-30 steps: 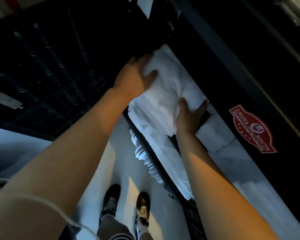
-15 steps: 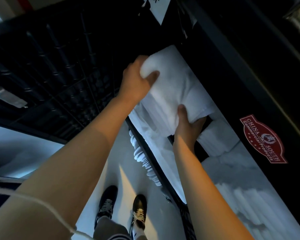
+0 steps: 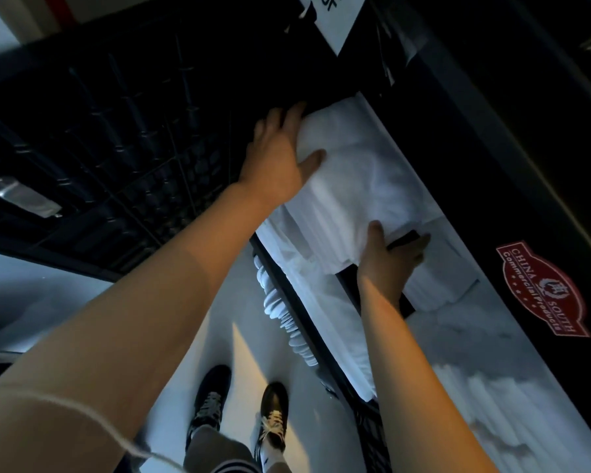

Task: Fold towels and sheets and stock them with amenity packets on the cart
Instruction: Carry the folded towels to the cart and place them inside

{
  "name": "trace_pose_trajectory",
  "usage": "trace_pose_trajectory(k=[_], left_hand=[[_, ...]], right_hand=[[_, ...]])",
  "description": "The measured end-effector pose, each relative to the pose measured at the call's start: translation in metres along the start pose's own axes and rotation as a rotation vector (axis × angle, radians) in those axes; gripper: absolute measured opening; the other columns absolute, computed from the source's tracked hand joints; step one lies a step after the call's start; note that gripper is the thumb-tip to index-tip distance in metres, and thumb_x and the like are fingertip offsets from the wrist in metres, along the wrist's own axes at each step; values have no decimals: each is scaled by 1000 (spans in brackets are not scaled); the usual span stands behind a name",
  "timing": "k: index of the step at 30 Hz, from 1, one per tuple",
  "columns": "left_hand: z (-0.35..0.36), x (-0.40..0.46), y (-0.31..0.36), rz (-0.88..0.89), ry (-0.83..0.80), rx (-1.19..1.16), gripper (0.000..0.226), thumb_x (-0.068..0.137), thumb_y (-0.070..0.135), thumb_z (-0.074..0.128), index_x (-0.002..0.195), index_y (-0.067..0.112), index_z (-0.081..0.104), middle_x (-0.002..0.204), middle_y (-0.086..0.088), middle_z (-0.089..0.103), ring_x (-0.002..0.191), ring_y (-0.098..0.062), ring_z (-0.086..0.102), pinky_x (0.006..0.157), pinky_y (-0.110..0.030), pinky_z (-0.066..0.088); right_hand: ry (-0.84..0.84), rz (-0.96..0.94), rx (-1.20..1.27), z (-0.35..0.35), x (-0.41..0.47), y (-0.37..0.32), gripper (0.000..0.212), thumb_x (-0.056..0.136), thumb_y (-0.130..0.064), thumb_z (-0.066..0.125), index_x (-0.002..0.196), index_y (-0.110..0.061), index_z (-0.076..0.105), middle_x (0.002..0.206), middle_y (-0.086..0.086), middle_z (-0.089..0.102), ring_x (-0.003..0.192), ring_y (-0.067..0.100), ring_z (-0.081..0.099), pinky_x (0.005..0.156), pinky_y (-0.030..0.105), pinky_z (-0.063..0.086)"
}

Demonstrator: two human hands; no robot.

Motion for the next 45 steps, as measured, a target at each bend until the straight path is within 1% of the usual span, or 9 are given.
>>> trace_pose_trajectory(k=[3, 5, 8, 12, 16, 23, 31, 39, 45], left_hand=[[0, -14, 28, 247, -38, 173, 72, 89, 61, 55, 152, 28, 44, 157, -10, 37, 146, -36, 29, 115, -52, 33], [12, -15, 32, 283, -145, 237, 66, 93, 59, 53, 153, 32, 44, 164, -4, 30, 153, -33, 18, 118, -56, 25], [20, -13, 21, 260, -205, 235, 58, 100, 52, 51, 154, 32, 42, 168, 1, 23, 157, -27, 9, 120, -60, 18], [21, -8, 7, 356, -205, 264, 52, 105, 45, 45, 155, 31, 42, 168, -3, 24, 156, -31, 13, 121, -53, 22], [31, 3, 2, 377, -295, 310, 52, 107, 45, 41, 157, 30, 36, 169, -6, 19, 156, -34, 10, 124, -47, 19], [22, -1, 12, 278, -371, 370, 56, 106, 54, 35, 159, 38, 28, 171, 0, 9, 157, -31, 2, 122, -56, 18], [-34, -98, 13, 98, -229, 365, 60, 103, 53, 40, 159, 34, 29, 170, -1, 16, 157, -29, 7, 120, -62, 17], [-159, -215, 25, -162, 33, 488, 61, 100, 51, 47, 154, 24, 40, 162, -7, 32, 151, -32, 25, 116, -61, 29], [-289, -282, 64, -237, 274, 557, 62, 95, 51, 44, 148, 19, 48, 156, -10, 42, 142, -33, 38, 113, -55, 36]], right_hand=[[52, -424, -277, -8, -35, -40, 86, 94, -48, 55, 163, -19, 13, 170, 7, 13, 154, 24, 17, 123, 53, 21], [-17, -670, -402, 12, -45, -64, 75, 97, -43, 49, 162, -18, 20, 170, 5, 16, 156, 23, 14, 124, 50, 16], [-205, -810, -523, 55, -30, -85, 67, 102, -38, 42, 163, -19, 19, 171, 2, 12, 158, 23, 4, 125, 52, 10], [-202, -837, -647, 72, 11, -76, 64, 105, -47, 38, 162, -21, 26, 170, 5, 16, 157, 26, 10, 124, 48, 11], [-157, -748, -582, 53, 39, -49, 71, 100, -57, 28, 162, -22, 25, 169, 5, 22, 155, 25, 15, 125, 46, 13], [-209, -715, -611, 51, 43, -51, 74, 98, -58, 26, 162, -23, 22, 169, 4, 19, 156, 25, 14, 126, 47, 13], [-325, -780, -555, 25, -15, -54, 71, 101, -54, 28, 163, -21, 19, 171, 4, 13, 157, 24, 7, 126, 49, 4], [-612, -976, -345, 18, -156, -98, 64, 103, -47, 46, 159, -19, 31, 168, 4, 24, 155, 24, 18, 125, 55, 16], [-759, -1102, -74, -12, -254, -179, 62, 101, -47, 49, 157, -22, 36, 165, 0, 29, 152, 17, 25, 123, 48, 26]])
Point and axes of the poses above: each hand's wrist, its own x-axis towards the middle knuckle, its own z-axis out of the palm, y = z × x, the point moved 7 cm from there along x, towards the middle knuckle
